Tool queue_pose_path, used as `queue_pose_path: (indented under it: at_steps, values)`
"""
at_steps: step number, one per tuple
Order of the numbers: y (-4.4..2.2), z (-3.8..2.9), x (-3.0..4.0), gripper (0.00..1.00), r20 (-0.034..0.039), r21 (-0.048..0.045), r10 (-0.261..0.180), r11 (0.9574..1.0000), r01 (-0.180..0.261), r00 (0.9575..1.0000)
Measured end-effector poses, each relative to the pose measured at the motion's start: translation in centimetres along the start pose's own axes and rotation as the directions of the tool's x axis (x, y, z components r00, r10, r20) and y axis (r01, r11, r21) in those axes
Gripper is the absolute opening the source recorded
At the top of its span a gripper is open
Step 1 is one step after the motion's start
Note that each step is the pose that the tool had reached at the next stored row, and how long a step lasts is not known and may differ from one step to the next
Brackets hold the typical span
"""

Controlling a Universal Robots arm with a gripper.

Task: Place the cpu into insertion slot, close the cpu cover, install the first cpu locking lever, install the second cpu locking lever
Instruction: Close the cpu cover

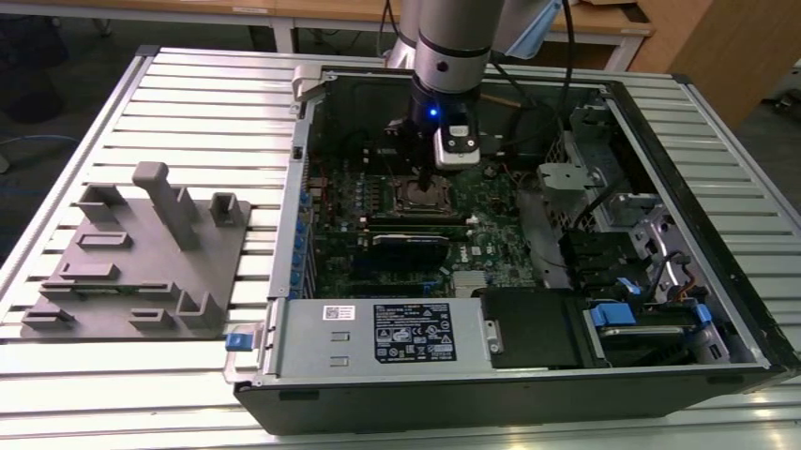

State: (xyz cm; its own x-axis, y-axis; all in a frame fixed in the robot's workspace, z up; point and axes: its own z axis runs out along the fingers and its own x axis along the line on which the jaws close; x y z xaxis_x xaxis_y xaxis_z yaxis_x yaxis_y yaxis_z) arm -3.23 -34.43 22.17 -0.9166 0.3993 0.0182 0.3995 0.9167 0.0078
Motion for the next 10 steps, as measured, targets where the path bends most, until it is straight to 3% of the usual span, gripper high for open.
queue_pose_path:
  at_steps: [4, 10]
  values:
    - [0.00, 0.05, 0.00, 0.10, -0.0006, 0.0013, -0.071, 0.9975, 0.071, 0.9975]
    - [0.00, 0.10, 0.00, 0.10, -0.0022, 0.0008, -0.169, 0.9856, 0.169, 0.9856]
